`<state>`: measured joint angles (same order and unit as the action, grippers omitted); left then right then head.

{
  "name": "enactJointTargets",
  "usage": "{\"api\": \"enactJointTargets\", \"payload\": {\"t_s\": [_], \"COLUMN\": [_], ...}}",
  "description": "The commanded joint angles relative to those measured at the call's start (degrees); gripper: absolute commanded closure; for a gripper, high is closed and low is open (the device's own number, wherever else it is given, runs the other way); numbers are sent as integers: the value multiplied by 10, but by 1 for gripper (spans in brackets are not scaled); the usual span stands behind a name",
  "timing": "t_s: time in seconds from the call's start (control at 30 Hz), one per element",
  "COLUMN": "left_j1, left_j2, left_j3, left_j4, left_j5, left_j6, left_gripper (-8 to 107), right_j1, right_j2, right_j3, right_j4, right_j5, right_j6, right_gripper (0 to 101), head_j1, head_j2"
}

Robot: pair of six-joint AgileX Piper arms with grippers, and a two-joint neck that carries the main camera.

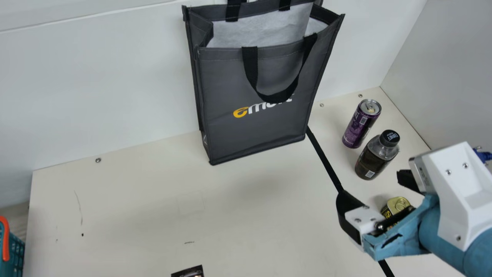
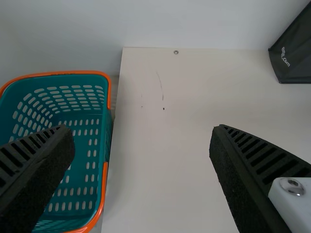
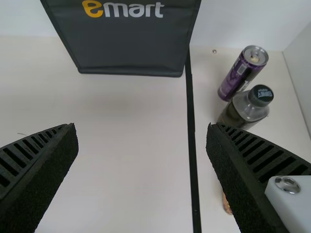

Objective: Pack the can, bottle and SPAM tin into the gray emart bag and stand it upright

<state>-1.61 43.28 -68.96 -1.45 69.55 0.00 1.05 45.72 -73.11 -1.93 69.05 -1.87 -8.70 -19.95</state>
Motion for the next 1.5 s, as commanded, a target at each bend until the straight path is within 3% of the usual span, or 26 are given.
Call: {"api": "enactJointTargets", "payload": {"t_s": [0.0, 0.83, 1.47], "left_j1": [0, 0, 0], "left_j2": [0, 0, 0], "left_j3": [0, 0, 0], "left_j4": [0, 0, 0], "left_j5": [0, 0, 0], "left_j6": [0, 0, 0], "left_gripper": [9, 9, 9], "right_j1": [1, -15, -67], "right_j2": [9, 133, 258], "right_j3": [-12, -176, -321], "right_j4": [-2, 15, 97], "right_j5": [0, 9, 9], "right_j6": [-6, -148, -303], "right_gripper": [6, 6, 6], "head_j1": [-13, -13, -13], "head_j2": [0, 0, 0]}}
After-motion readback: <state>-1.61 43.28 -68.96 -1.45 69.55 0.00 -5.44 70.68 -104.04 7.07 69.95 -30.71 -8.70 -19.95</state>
